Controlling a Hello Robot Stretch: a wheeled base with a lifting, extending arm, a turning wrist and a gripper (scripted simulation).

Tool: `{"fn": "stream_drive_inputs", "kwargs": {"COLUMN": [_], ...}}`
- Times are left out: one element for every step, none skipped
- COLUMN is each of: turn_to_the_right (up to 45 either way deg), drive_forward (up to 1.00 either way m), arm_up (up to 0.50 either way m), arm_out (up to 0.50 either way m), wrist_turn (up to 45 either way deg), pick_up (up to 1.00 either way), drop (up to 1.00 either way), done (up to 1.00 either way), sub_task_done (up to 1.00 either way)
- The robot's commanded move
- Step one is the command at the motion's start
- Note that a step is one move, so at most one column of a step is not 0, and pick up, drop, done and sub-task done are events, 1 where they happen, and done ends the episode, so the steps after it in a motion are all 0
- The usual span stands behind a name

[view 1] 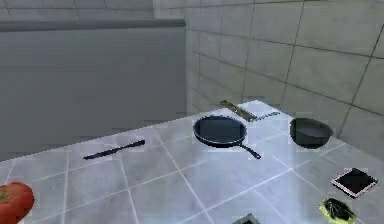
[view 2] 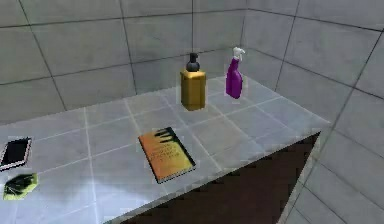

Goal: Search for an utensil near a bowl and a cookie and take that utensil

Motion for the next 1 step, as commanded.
{"fn": "stream_drive_inputs", "kwargs": {"turn_to_the_right": [-45.0], "drive_forward": [0.0], "arm_up": [0.0], "arm_out": [0.0], "wrist_turn": [0.0], "pick_up": [0.0], "drop": [0.0], "done": [0.0], "sub_task_done": [0.0]}}
